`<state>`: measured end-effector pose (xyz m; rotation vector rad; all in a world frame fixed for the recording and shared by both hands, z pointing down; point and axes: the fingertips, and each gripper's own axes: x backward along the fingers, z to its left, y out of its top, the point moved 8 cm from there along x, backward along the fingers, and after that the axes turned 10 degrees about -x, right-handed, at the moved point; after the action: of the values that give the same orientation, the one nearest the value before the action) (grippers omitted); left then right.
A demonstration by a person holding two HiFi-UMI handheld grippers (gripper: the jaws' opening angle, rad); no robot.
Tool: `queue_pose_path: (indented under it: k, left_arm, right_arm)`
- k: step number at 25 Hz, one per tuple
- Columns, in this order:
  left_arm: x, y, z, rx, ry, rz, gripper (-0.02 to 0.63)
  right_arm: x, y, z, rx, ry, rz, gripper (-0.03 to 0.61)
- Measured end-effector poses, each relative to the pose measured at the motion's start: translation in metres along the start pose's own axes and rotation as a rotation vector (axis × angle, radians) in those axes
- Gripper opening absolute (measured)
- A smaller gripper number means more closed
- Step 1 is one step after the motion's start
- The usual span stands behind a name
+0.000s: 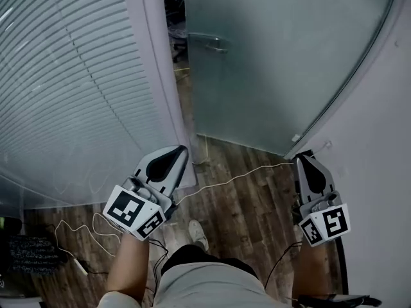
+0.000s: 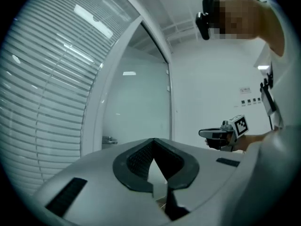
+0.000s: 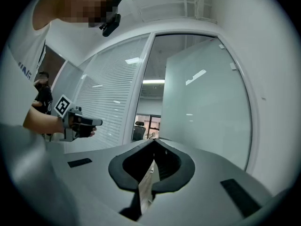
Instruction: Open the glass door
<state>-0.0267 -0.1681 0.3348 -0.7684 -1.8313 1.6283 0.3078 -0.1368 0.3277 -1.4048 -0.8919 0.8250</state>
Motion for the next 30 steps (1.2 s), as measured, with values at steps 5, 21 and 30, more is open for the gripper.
queue_pose_path:
  k: [5,21,30]
  left_arm:
    - [0.035,0.006,-0.049,0.003,0.024,0.015,-0.002]
    - [0.116,0.038,-0.092,-0.002,0.058,0.027,0.0]
    - [0.154,0.024,-0.072,-0.002,0.026,0.014,-0.002]
  right_arm:
    - [0.066,0.004,0.007,-0.001,0.004,0.0,0.002]
    - [0.131,0.039,0.065,0.015,0.005,-0.022,0.002]
    - [0.122,0.029,0.115,0.056,-0.021,-0.018,0.0]
